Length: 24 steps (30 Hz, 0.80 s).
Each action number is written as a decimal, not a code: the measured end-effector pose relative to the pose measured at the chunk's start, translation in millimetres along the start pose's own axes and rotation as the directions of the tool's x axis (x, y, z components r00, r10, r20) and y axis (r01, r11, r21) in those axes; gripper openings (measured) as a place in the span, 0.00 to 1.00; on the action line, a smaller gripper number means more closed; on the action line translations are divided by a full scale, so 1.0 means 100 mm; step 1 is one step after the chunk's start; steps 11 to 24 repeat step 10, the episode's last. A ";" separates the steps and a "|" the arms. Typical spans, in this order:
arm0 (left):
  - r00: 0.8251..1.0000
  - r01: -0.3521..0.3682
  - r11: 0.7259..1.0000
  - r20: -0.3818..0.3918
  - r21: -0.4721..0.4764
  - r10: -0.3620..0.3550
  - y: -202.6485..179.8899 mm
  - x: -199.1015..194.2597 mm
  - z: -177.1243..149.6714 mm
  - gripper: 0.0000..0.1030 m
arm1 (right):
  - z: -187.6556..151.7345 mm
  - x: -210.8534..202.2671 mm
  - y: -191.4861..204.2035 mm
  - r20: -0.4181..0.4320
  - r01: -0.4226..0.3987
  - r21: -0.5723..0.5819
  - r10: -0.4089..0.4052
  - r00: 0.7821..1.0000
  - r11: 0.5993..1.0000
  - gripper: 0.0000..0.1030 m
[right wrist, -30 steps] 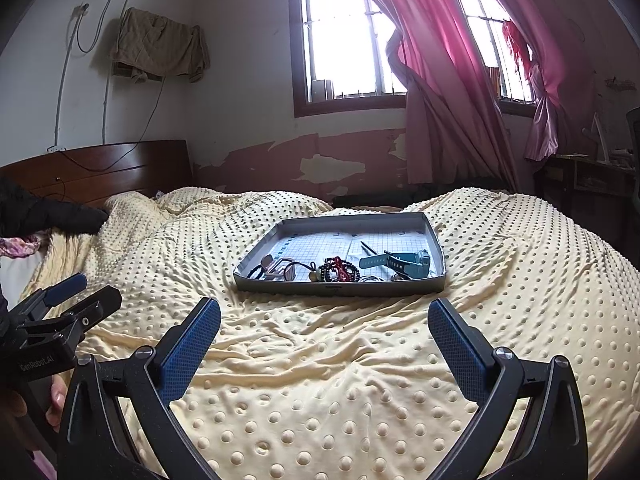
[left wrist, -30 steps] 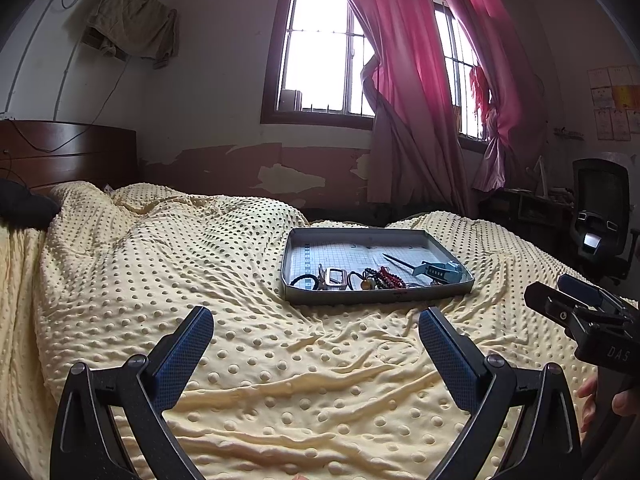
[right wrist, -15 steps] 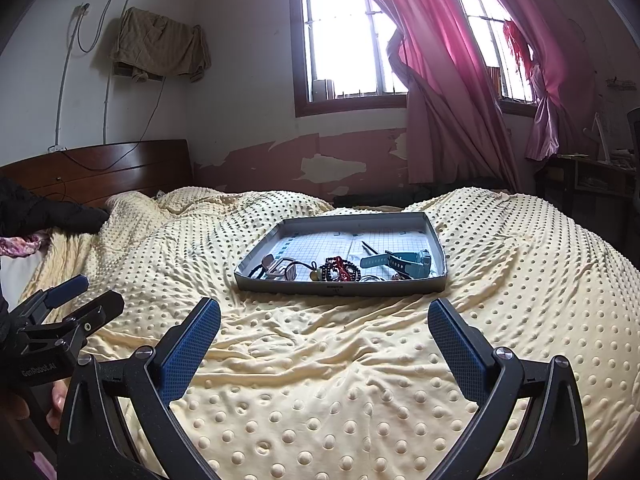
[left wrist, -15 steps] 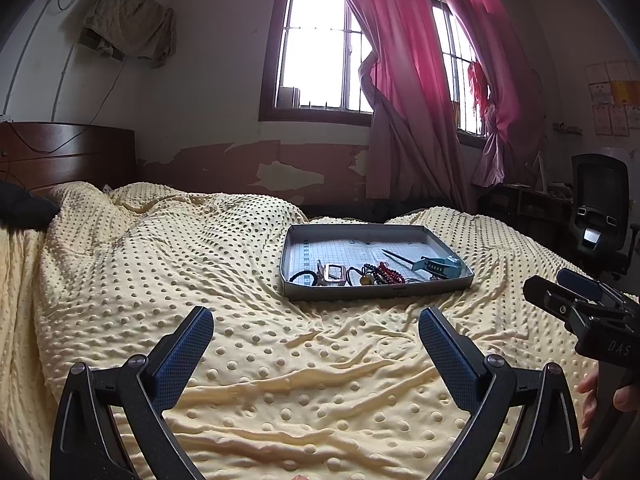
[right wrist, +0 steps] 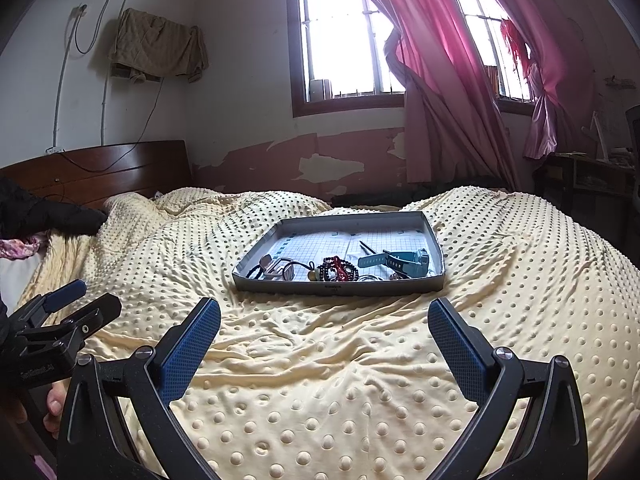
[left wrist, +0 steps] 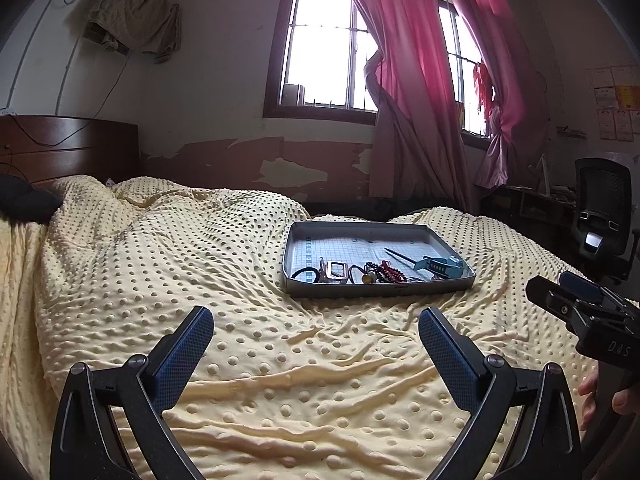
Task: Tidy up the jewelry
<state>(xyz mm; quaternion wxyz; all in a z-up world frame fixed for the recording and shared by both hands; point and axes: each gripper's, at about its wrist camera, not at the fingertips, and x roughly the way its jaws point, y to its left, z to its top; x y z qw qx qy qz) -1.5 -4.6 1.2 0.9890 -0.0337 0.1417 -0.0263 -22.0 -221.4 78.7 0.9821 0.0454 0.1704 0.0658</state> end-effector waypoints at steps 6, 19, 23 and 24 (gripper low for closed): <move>1.000 -0.002 1.000 0.001 -0.004 0.002 0.03 0.01 -0.01 1.00 | 0.00 0.01 0.00 -0.003 -0.002 0.002 0.002 1.000 1.000 0.99; 1.000 -0.005 1.000 -0.003 -0.005 0.005 0.04 0.02 -0.02 1.00 | 0.00 0.01 0.00 -0.003 -0.001 0.001 0.001 1.000 1.000 0.99; 1.000 -0.005 1.000 -0.003 -0.005 0.005 0.04 0.02 -0.02 1.00 | 0.00 0.01 0.00 -0.003 -0.001 0.001 0.001 1.000 1.000 0.99; 1.000 -0.005 1.000 -0.003 -0.005 0.005 0.04 0.02 -0.02 1.00 | 0.00 0.01 0.00 -0.003 -0.001 0.001 0.001 1.000 1.000 0.99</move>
